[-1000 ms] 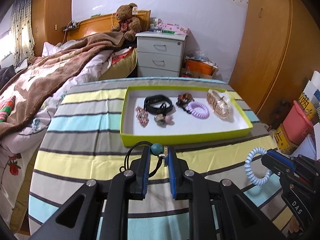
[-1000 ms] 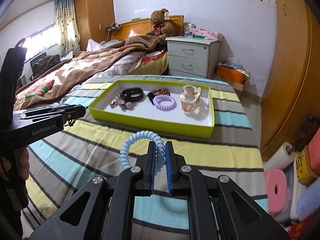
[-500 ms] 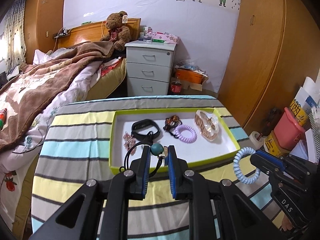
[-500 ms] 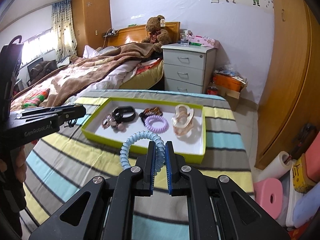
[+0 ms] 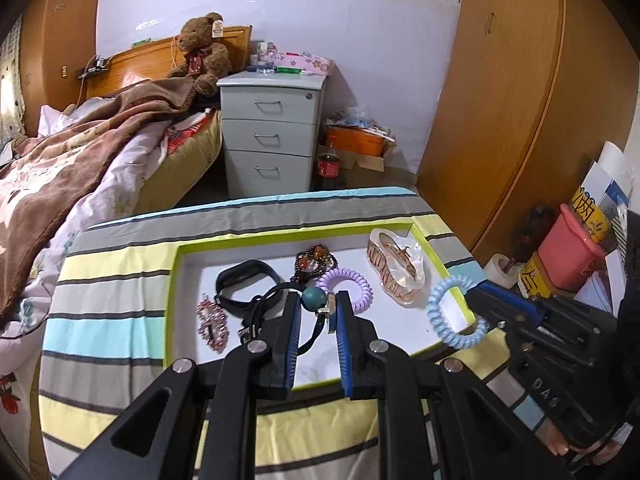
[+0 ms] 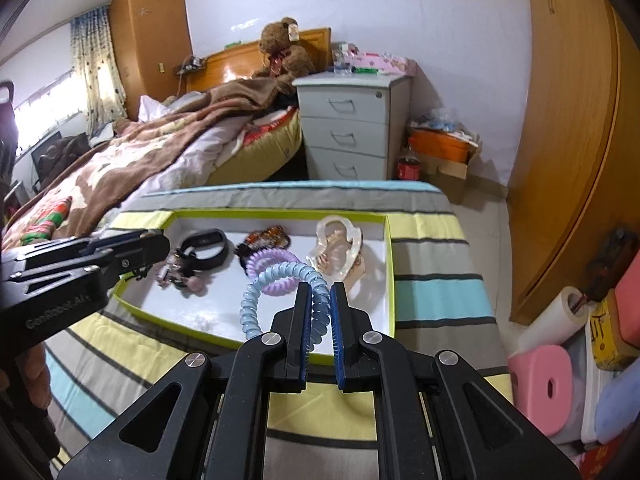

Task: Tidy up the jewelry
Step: 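Carry the black hair tie with the left tool while the right tool carries the blue coil into the box, then open the left tool over the box while the right tool releases the blue coil inside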

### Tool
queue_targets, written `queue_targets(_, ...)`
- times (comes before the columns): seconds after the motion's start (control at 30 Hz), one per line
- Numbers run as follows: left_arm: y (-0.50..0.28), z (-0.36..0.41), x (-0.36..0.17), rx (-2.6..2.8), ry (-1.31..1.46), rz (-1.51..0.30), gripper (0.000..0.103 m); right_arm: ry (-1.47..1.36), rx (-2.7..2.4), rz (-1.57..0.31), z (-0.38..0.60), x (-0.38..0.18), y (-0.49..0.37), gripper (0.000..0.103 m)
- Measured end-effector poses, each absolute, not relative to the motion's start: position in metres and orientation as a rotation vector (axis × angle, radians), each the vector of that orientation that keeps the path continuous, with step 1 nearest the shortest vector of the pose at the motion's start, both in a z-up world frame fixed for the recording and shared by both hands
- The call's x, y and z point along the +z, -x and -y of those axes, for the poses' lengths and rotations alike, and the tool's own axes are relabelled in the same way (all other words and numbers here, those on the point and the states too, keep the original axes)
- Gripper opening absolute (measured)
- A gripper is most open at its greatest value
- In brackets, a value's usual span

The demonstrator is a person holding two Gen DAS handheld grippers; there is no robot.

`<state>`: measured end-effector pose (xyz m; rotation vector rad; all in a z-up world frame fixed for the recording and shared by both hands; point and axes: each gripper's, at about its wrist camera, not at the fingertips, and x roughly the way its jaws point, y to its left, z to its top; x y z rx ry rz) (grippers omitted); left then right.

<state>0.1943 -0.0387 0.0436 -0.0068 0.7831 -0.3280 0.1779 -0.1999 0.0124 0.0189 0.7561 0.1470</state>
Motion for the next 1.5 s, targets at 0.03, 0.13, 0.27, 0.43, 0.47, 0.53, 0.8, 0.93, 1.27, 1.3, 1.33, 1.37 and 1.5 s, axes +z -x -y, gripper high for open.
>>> queue_targets(0.03,-0.198,0.041,0.041,-0.334,0.005,-0.788,0.018,-0.021,0.146,-0.762,0.201,0.009,-0.180,0.009)
queue_targets(0.13,-0.207,0.045,0.033,-0.340,0.002,-0.802,0.018,-0.015,0.144,-0.781,0.200,0.000,-0.186,0.009)
queue_targets(0.27,-0.217,0.047,0.024,-0.345,0.010,-0.821,0.018,0.004,0.143,-0.793,0.198,-0.006,-0.193,0.009)
queue_targets(0.43,-0.226,0.048,0.012,-0.341,0.009,-0.844,0.018,0.008,0.156,-0.808,0.196,-0.011,-0.199,0.009)
queue_targets(0.47,-0.227,0.048,0.010,-0.341,0.008,-0.846,0.018,0.008,0.159,-0.812,0.195,-0.012,-0.200,0.009)
queue_targets(0.53,-0.228,0.049,0.007,-0.341,0.005,-0.852,0.018,0.013,0.163,-0.818,0.194,-0.015,-0.201,0.009)
queue_targets(0.8,-0.232,0.054,-0.006,-0.352,-0.017,-0.875,0.018,0.030,0.157,-0.855,0.192,-0.026,-0.207,0.009)
queue_targets(0.93,-0.233,0.057,-0.010,-0.354,-0.029,-0.884,0.018,0.033,0.149,-0.866,0.193,-0.030,-0.208,0.009)
queue_targets(1.27,-0.236,0.060,-0.019,-0.348,-0.038,-0.905,0.018,0.037,0.133,-0.881,0.198,-0.035,-0.210,0.009)
queue_targets(1.3,-0.236,0.060,-0.021,-0.347,-0.039,-0.911,0.018,0.038,0.131,-0.881,0.198,-0.035,-0.210,0.009)
queue_targets(1.33,-0.236,0.061,-0.022,-0.346,-0.042,-0.913,0.018,0.041,0.128,-0.881,0.199,-0.036,-0.210,0.009)
queue_targets(1.37,-0.236,0.062,-0.023,-0.346,-0.044,-0.915,0.018,0.042,0.126,-0.879,0.200,-0.036,-0.209,0.009)
queue_targets(1.5,-0.237,0.064,-0.025,-0.342,-0.045,-0.923,0.018,0.039,0.121,-0.880,0.202,-0.036,-0.210,0.009)
